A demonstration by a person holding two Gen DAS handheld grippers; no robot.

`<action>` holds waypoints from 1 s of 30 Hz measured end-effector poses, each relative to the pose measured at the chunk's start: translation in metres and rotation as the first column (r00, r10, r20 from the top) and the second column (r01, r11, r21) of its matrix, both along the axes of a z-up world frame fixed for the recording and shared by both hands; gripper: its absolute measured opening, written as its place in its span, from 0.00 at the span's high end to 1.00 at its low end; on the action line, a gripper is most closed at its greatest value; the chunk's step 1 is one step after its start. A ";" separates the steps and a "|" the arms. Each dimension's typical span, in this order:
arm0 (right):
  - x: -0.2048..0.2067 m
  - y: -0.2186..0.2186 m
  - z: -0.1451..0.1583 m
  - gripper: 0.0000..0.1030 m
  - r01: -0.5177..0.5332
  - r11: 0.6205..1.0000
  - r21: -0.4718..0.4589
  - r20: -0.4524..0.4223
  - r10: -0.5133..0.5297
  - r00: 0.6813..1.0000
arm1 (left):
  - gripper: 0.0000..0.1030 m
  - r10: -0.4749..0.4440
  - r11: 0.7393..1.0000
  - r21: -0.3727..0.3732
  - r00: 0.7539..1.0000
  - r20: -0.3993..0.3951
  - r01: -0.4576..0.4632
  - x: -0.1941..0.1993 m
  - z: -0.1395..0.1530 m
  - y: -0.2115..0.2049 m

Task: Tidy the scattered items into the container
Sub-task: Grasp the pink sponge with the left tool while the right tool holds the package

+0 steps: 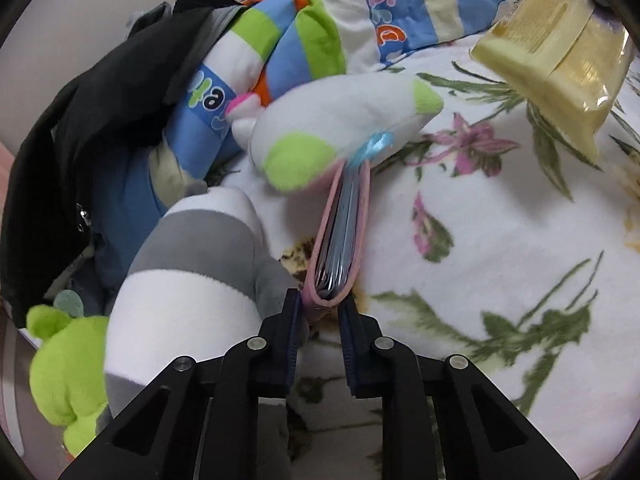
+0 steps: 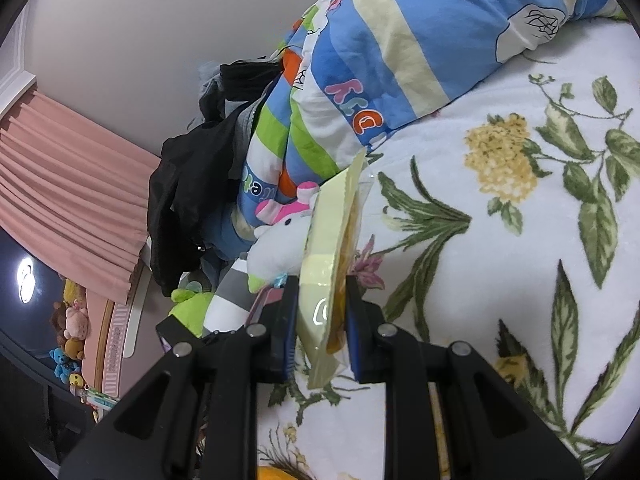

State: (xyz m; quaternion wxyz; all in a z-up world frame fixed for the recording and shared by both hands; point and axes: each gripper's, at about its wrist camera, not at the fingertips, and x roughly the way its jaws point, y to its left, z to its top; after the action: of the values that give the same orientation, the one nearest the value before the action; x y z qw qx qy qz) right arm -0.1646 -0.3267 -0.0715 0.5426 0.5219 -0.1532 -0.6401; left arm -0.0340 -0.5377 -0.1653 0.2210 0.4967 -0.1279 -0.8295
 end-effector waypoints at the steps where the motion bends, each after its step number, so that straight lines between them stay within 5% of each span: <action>1: 0.000 0.000 0.000 0.80 0.002 1.000 0.002 0.000 -0.002 1.000 | 0.81 -0.002 1.000 0.001 1.000 -0.004 0.002 0.001 0.000 0.000; 10: 0.006 0.007 0.007 0.80 -0.002 1.000 0.007 -0.008 0.002 1.000 | 0.86 0.030 0.996 0.081 0.998 -0.061 -0.025 0.003 0.014 -0.005; 20: 0.011 0.034 0.024 0.80 0.009 1.000 -0.001 -0.020 -0.009 1.000 | 0.87 -0.037 0.993 0.111 0.993 -0.111 0.050 0.014 0.043 0.030; 30: 0.013 0.050 0.026 0.80 0.017 1.000 -0.004 -0.013 -0.017 1.000 | 0.87 -0.023 0.986 0.160 0.995 -0.094 0.038 0.018 0.032 0.034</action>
State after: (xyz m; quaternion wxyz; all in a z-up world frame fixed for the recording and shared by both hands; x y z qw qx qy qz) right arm -0.1513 -0.2764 -0.0458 0.5393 0.5153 -0.1553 -0.6477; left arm -0.0161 -0.5036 -0.1333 0.1728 0.4725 -0.0574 -0.8623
